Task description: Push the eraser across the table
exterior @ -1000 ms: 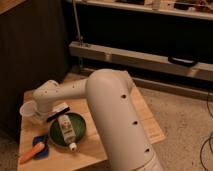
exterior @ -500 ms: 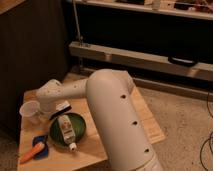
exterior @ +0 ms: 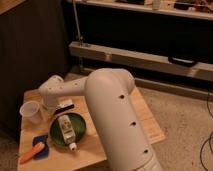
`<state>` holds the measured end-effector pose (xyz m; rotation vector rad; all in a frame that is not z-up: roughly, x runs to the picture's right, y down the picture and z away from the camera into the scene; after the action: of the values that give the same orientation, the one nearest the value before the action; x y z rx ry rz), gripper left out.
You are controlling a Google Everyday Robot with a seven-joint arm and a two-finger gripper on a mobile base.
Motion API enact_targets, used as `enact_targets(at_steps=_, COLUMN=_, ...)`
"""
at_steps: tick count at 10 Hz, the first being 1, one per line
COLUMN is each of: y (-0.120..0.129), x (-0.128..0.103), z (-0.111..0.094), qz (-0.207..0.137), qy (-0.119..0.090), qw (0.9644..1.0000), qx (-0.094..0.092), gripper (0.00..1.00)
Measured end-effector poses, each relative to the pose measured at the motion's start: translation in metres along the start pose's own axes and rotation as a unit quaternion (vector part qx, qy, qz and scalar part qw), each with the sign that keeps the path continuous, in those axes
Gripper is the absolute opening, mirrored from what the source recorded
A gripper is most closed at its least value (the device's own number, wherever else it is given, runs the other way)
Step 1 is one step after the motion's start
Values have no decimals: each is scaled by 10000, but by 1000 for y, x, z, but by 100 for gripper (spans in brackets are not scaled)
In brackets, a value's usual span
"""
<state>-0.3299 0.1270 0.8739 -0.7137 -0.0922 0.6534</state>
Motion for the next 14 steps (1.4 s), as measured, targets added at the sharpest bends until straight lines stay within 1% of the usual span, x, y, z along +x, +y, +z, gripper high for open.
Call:
enact_targets(at_steps=2, y=-13, x=-3, z=-2, qz=188, qy=119, qw=9995, qx=222, gripper=0)
enact_targets(at_steps=3, y=-21, x=-2, z=-4, qz=265, qy=146, qw=9991, qx=312, gripper=0)
enact_targets(at_steps=4, y=-24, x=-2, z=-6, qz=332, qy=150, qw=9987, qx=350, gripper=0)
enact_targets(at_steps=5, y=-24, x=-6, z=-10, qz=439, qy=106, qw=9984, qx=327, gripper=0)
enact_targets(at_steps=6, y=-26, x=-8, z=-14, qz=577, qy=17, qw=9981, qx=234, gripper=0)
enact_targets(at_steps=7, y=-27, x=-13, z=-23, qz=686, qy=-140, qw=9975, qx=104, gripper=0)
enact_targets(at_steps=8, y=-24, x=-24, z=-36, qz=736, qy=-364, qw=9966, qx=-72, gripper=0)
enact_targets(at_steps=9, y=-19, x=-34, z=-44, qz=736, qy=-493, qw=9959, qx=-173, gripper=0)
enact_targets(at_steps=10, y=-14, x=-43, z=-47, qz=726, qy=-578, qw=9954, qx=-245, gripper=0)
enact_targets(at_steps=12, y=-6, x=-57, z=-39, qz=704, qy=-572, qw=9954, qx=-320, gripper=0)
enact_targets(at_steps=14, y=-7, x=-61, z=-19, qz=713, qy=-513, qw=9955, qx=-355, gripper=0)
